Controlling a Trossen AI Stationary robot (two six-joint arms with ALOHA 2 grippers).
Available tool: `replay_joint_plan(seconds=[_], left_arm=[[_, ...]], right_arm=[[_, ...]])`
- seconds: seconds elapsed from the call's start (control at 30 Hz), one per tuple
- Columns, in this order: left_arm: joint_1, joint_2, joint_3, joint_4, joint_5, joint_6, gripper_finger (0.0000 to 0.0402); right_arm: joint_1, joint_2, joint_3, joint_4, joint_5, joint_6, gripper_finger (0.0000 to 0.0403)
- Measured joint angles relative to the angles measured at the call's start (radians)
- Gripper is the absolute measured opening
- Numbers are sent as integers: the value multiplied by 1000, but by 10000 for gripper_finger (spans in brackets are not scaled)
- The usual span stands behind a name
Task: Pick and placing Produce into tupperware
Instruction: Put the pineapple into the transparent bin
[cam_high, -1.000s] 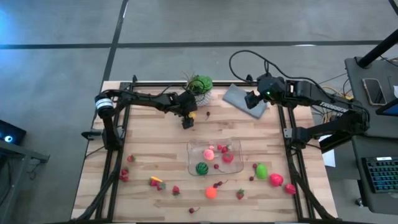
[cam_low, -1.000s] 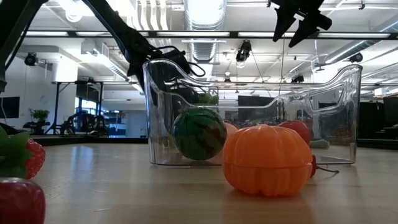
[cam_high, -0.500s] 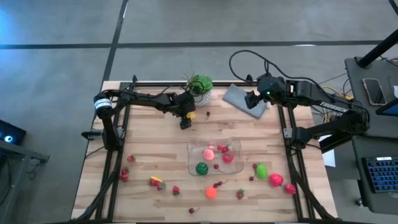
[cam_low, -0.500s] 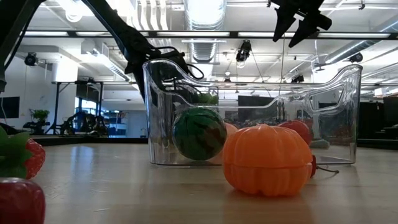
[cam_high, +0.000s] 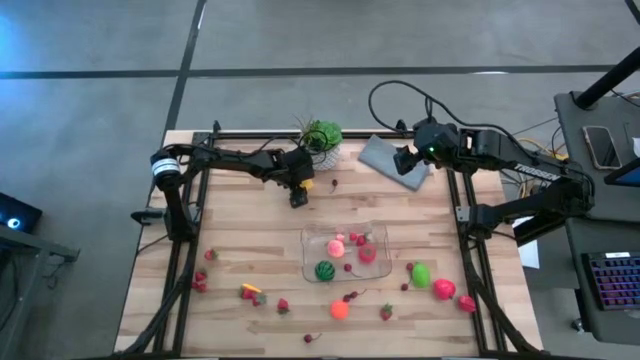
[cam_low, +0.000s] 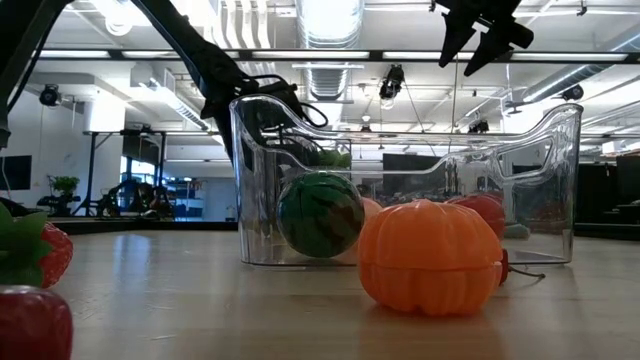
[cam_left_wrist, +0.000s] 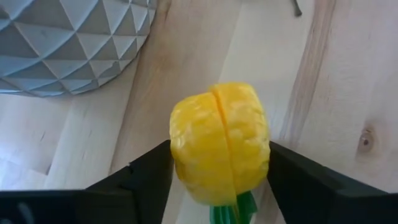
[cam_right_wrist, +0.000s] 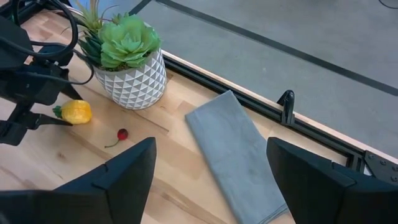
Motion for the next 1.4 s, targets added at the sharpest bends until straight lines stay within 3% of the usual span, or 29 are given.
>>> replay_joint_plan(seconds=[0.3, 0.73, 0.83, 1.03, 1.23, 1.4], left_arm=[[-41, -48, 1, -14, 6, -22, 205], [-134, -306, 1, -37, 8, -33, 204], [-157, -364, 4, -26, 41, -158, 204], [-202, -454, 5, 53, 243, -549, 204], [-311, -464, 5, 108, 337, -636, 204], [-424, -412, 2, 96, 341, -730, 204]], right_arm=[[0, 0, 0, 0, -6, 0, 294], [0, 0, 0, 0, -50, -52, 293], [0, 2, -4, 9, -49, -91, 294], [0, 9, -28, 22, -100, -50, 290], [61, 8, -67, 26, -251, 131, 290], [169, 8, -101, 9, -220, 299, 288]])
